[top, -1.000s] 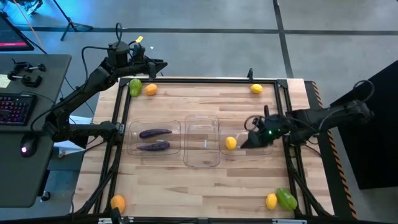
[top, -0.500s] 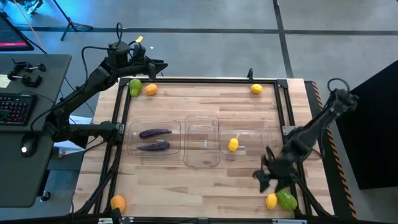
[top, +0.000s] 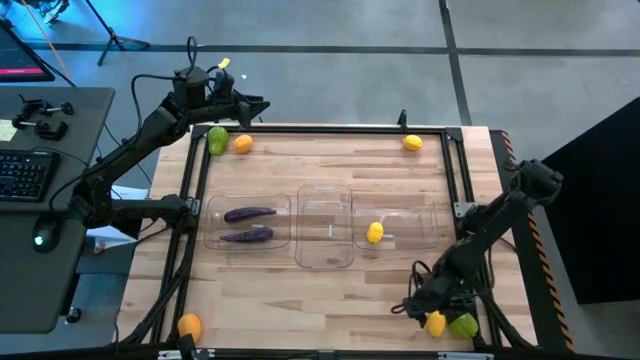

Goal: Sort produce into baskets
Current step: Put the lemon into the right transparent bin

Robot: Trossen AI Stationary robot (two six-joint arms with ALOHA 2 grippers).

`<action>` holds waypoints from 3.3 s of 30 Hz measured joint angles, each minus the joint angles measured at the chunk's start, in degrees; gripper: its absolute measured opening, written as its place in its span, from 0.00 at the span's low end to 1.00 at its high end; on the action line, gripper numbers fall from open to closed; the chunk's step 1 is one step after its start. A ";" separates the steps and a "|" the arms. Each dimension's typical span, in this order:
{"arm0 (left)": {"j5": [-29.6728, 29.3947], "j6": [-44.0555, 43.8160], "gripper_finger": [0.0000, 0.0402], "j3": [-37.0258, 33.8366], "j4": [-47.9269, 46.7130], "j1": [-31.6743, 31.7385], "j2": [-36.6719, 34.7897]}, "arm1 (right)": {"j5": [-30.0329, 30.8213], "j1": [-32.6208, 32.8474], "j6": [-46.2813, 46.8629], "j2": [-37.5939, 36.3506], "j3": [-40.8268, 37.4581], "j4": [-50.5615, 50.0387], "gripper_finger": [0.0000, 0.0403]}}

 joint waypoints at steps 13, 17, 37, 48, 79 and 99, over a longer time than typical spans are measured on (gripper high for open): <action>-0.18 0.02 0.51 0.00 0.19 0.00 0.00 | -3.27 0.09 -2.67 8.77 0.00 2.18 0.86; -0.44 0.02 0.51 0.00 0.20 0.00 0.00 | -3.20 -0.01 -3.60 11.32 0.00 5.28 0.84; -0.64 2.49 0.51 0.00 0.17 0.00 0.00 | 5.82 -9.69 -24.24 -13.42 -0.02 7.08 0.41; -0.72 2.49 0.51 0.00 -0.04 0.01 0.00 | 31.94 -35.46 -48.87 -28.67 0.04 -8.84 0.50; -4.39 3.50 0.51 0.00 -0.72 0.02 0.00 | 28.09 -51.89 -58.95 -28.06 0.00 -10.70 0.84; -4.11 -3.44 0.51 0.00 -0.72 0.01 0.00 | 42.98 -97.80 -66.94 -9.25 0.00 -3.23 0.84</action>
